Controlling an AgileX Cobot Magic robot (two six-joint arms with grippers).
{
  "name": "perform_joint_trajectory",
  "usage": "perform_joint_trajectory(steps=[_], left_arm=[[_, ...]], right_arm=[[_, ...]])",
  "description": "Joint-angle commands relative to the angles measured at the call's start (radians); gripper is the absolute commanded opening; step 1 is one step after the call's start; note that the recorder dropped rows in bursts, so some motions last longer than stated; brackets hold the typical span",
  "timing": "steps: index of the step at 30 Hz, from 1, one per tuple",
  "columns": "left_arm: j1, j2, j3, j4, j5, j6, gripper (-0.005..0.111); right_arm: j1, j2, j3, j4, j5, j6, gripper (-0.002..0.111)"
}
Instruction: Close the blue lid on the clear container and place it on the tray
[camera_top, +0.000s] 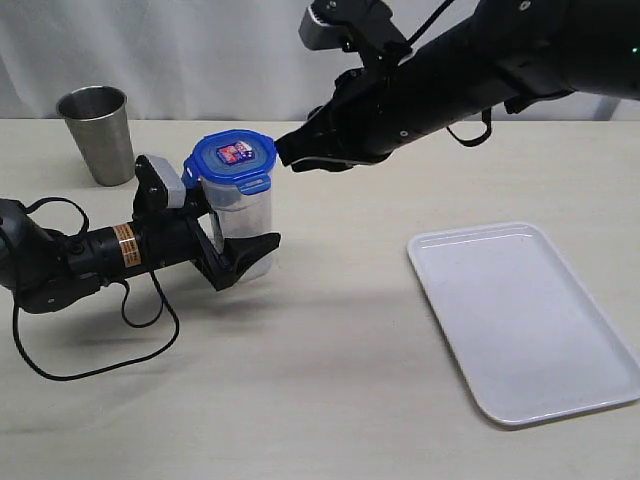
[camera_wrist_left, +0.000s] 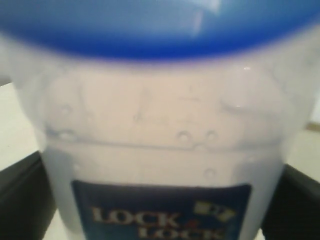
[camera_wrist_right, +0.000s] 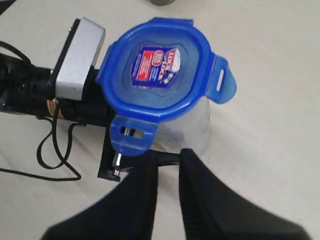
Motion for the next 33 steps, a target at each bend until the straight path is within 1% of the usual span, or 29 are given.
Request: perform_joint_trajectory(steps=[1,2,4,5,6,7,9,10,12,14,17,19,22,25,26,33], left_arm=[[-0.009,0.000,-0.005,0.034,-0.015,-0.004,0.064],[-0.009,0.000,-0.005,0.038,-0.015,-0.004,0.052],[-0.009,0.000,-0.005,0.043,-0.015,-0.008,0.037],[-0.009,0.000,-0.005,0.053,-0.015,-0.008,0.031],[-0.009,0.000,-0.005,0.067,-0.015,-0.008,0.025],[-0.009,0.000,-0.005,0.074,-0.015,-0.011,0.017],[-0.009,0.000,-0.005,0.089,-0.015,-0.054,0.003],[-0.009,0.000,-0.005,0.095,-0.015,-0.083,0.000],[-0.008,0.000,-0.005,0.099,-0.015,-0.125,0.000],[-0.001,0.000,-0.009,0.143,-0.015,-0.140,0.000],[0.025,0.000,-0.047,0.317,-0.015,-0.136,0.000],[0.050,0.000,-0.080,0.419,-0.015,-0.136,0.000],[0.087,0.000,-0.112,0.524,-0.015,-0.133,0.000],[0.121,0.000,-0.116,0.542,-0.015,-0.133,0.000],[0.129,0.000,-0.116,0.542,-0.015,-0.133,0.000],[0.129,0.000,-0.116,0.542,-0.015,-0.133,0.000]], right_arm=[[-0.005,-0.015,-0.016,-0.008,-0.027,0.037,0.036],[-0.005,-0.015,-0.036,-0.008,-0.011,0.049,0.042],[-0.005,-0.015,-0.074,-0.008,0.021,0.065,0.049],[-0.005,-0.015,-0.100,-0.008,0.040,0.083,0.051],[-0.005,-0.015,-0.123,-0.008,0.062,0.097,0.051],[-0.005,-0.015,-0.160,-0.011,0.084,0.118,0.050],[-0.005,-0.008,-0.220,-0.029,0.137,0.148,0.050],[-0.005,0.002,-0.263,-0.050,0.184,0.172,0.050],[-0.005,0.020,-0.317,-0.094,0.260,0.211,0.049],[-0.005,0.052,-0.376,-0.142,0.367,0.259,0.048],[-0.005,0.102,-0.413,-0.159,0.458,0.270,0.049],[-0.005,0.131,-0.417,-0.159,0.477,0.283,0.049],[-0.005,0.161,-0.417,-0.159,0.488,0.313,0.049],[-0.005,0.185,-0.417,-0.146,0.506,0.331,0.049],[-0.005,0.199,-0.417,-0.116,0.511,0.331,0.049],[-0.003,0.220,-0.417,-0.011,0.470,0.331,0.049]])
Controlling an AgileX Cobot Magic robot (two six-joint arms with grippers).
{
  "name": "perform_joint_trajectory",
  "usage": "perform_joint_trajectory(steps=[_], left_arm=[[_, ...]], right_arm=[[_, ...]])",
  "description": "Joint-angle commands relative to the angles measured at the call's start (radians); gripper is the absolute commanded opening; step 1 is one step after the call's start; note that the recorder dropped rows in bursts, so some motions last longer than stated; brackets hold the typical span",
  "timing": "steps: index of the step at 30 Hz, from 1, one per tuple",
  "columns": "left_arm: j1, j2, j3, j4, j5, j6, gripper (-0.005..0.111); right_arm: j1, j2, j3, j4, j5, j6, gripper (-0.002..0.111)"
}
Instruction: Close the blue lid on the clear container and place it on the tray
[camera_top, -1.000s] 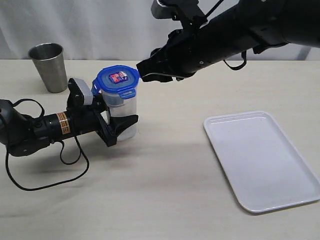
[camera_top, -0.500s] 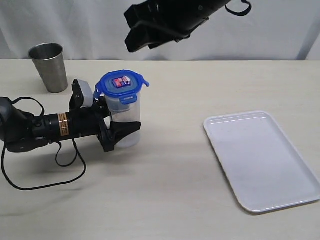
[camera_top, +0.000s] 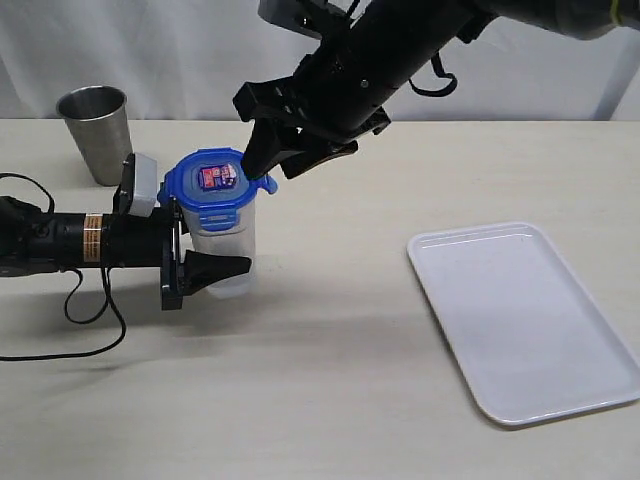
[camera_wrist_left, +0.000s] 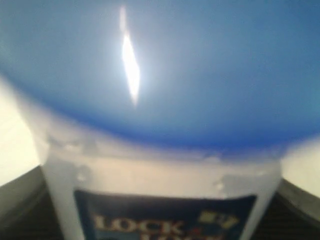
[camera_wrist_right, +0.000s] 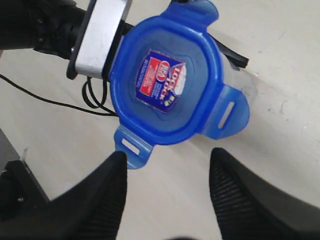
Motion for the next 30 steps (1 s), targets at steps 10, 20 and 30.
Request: perform_joint_trajectory(steps=[10,20,30], left_arm=[[0.000,0.000,-0.002,0.030,0.034,-0.007,0.000],[0.000,0.000,-0.002,0.041,0.034,-0.009,0.000],[0.000,0.000,-0.002,0.039,0.034,-0.009,0.000]], right_arm=[[-0.003,0.099,-0.006,0.085,-0.133,-0.013,0.049],[0.000,0.146,-0.006,0.118,-0.123,-0.047,0.033],[0.009,0.165,-0.006,0.149,-0.097,-0.078,0.033]])
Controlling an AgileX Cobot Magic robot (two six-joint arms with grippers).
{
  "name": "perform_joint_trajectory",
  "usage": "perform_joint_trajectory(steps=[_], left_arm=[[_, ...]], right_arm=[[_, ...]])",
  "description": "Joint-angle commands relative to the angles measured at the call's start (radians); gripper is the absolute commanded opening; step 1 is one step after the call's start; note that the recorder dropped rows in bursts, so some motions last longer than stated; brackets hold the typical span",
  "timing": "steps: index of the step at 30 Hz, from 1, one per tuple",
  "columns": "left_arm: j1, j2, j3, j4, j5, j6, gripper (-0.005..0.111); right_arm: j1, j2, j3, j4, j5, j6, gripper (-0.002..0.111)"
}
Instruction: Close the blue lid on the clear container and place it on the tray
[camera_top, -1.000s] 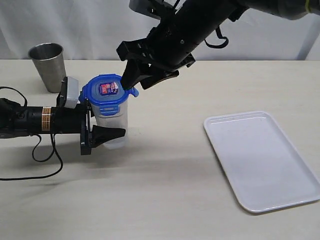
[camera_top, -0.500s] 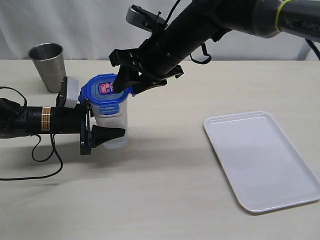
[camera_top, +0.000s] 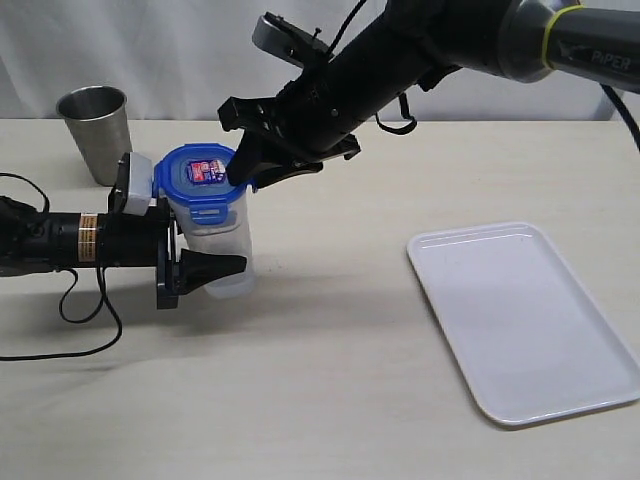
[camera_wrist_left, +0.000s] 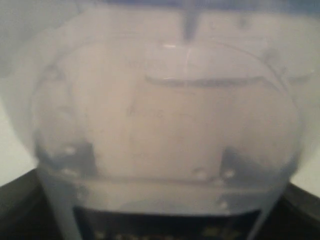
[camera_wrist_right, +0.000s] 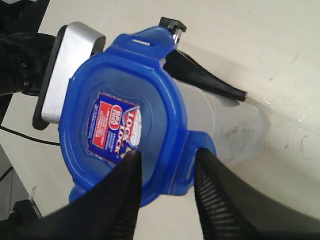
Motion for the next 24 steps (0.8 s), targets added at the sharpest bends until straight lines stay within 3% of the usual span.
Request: perform_joint_trajectory(steps=[1,20,24], left_arm=[[-0.010,0.000,-0.002,0.026,0.037,0.006,0.000],[-0.034,0.000,-0.002,0.026,0.037,-0.014,0.000],[-0.050,0.000,-0.002,0.026,0.037,-0.014,0.000]], right_arm=[[0.015,0.034,0.003,0.009,0.027,-0.022,0.033],[0.018,0.116,0.003,0.091,0.124,-0.087,0.032],[0.018,0.116,0.003,0.080,0.133,-0.087,0.024]])
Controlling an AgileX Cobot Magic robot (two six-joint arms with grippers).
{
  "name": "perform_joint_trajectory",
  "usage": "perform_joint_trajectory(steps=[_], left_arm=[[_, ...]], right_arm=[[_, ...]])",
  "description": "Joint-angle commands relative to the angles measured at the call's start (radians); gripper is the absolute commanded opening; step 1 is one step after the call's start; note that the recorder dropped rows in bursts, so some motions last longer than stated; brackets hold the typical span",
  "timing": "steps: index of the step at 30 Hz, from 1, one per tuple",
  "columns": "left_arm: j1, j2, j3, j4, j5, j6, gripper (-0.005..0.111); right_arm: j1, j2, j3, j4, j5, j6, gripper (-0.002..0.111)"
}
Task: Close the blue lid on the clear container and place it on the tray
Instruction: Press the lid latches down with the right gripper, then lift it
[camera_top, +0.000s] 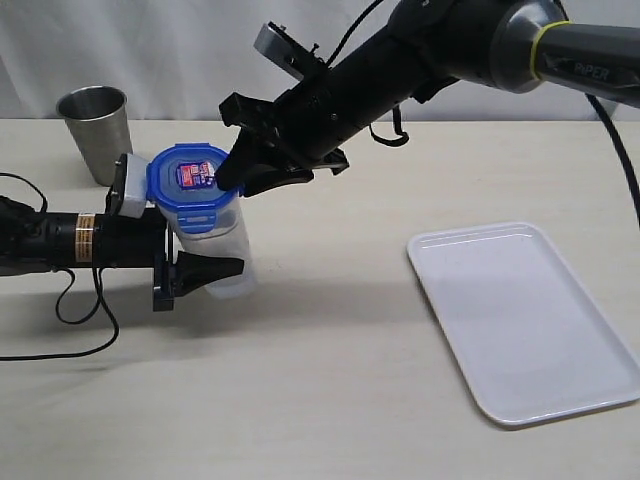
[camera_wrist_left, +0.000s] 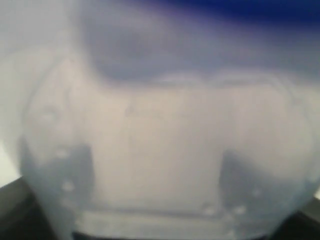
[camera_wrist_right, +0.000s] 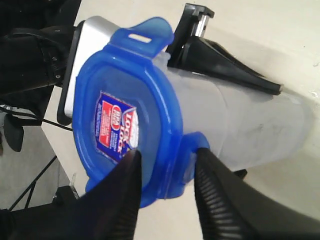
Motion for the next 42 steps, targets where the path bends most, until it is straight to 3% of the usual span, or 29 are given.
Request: perform_joint_trajectory(steps=[1,5,10,22,29,31,37,42], left_arm=[[-0.051,0.000,-0.002,0.007,0.053,-0.021,0.000],[-0.051,0.000,-0.002,0.007,0.053,-0.021,0.000],[-0.051,0.000,-0.002,0.007,0.053,-0.024,0.000],[-0.051,0.000,-0.002,-0.006,0.053,-0.046,0.000],[-0.051,0.000,-0.002,-0.006,0.053,-0.046,0.000],[-0.051,0.000,-0.002,-0.006,0.053,-0.048,0.000],[-0.051,0.000,-0.002,-0.006,0.065,-0.080,0.000],[-0.051,0.000,-0.009,0.002,0.072,-0.132,0.000]], right_arm=[[0.031,0.051,0.020,-0.068,0.050,-0.032,0.021],[0.031,0.051,0.020,-0.091,0.046,-0.028,0.010],[0.031,0.060,0.020,-0.142,0.041,0.008,0.010],[0.027,0.118,0.020,0.042,0.128,-0.101,0.010],[0.025,0.104,0.020,-0.073,0.133,-0.111,0.010],[0.023,0.090,0.020,-0.113,0.133,-0.111,0.014],[-0.005,0.028,0.002,-0.120,0.122,-0.105,0.046],[-0.005,-0.002,0.002,-0.120,0.109,-0.118,0.056]])
